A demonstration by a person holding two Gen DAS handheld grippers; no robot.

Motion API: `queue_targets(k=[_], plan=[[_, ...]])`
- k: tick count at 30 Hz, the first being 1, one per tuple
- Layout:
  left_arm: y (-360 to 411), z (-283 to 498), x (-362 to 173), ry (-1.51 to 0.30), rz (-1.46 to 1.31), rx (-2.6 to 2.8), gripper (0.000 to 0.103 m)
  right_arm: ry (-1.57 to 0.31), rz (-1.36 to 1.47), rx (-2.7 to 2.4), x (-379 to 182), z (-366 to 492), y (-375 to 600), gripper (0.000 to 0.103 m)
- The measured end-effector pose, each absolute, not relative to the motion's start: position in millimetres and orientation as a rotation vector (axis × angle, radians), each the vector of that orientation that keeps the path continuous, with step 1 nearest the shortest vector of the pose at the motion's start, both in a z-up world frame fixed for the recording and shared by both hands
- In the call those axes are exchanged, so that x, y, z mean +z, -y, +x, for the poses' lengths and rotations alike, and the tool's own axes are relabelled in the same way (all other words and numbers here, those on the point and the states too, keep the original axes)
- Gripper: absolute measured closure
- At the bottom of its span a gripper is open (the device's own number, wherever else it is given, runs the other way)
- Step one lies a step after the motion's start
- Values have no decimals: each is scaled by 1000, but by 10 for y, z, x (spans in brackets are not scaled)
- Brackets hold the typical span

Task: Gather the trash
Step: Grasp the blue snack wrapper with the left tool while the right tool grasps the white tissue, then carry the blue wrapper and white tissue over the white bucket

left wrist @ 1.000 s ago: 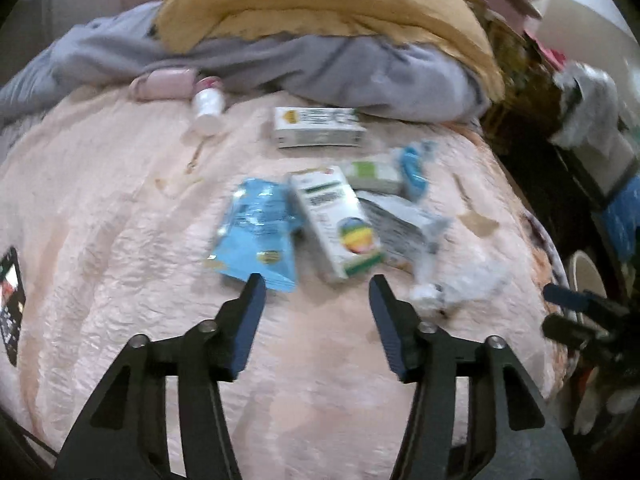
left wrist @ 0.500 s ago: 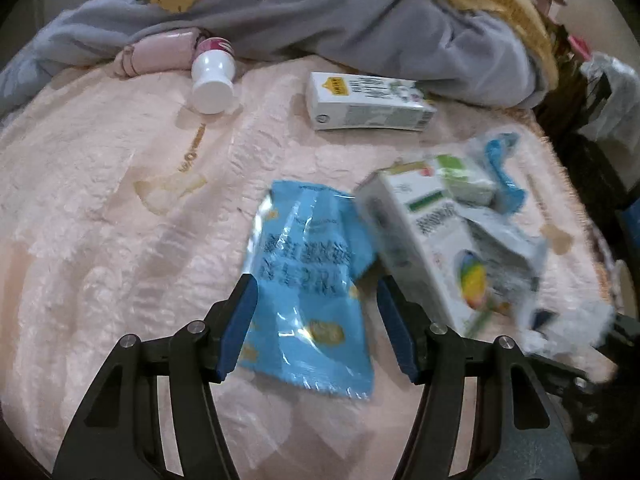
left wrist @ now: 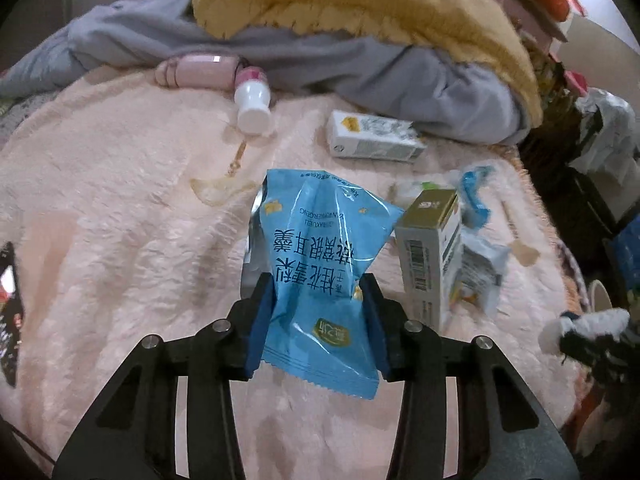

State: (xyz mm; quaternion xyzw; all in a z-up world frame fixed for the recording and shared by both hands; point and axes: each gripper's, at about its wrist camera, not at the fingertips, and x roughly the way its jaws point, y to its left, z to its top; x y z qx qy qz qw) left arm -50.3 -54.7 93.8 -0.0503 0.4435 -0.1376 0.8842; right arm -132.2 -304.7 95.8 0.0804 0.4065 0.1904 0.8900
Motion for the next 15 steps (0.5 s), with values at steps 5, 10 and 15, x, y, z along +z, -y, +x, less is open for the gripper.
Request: queue_targets(k=[5,10,15], plan=[[614,-754,1268,-853,-89,-310,62,-812,189,361,1122,-1521,3199,71],[857,-951,1500,-818,-65,-369,62,-776,193,321,1288,-1722,3376,71],[1298,-1130,1609,-787,-4,-431,62,-742,183,273,1405,-1937,3593,71]])
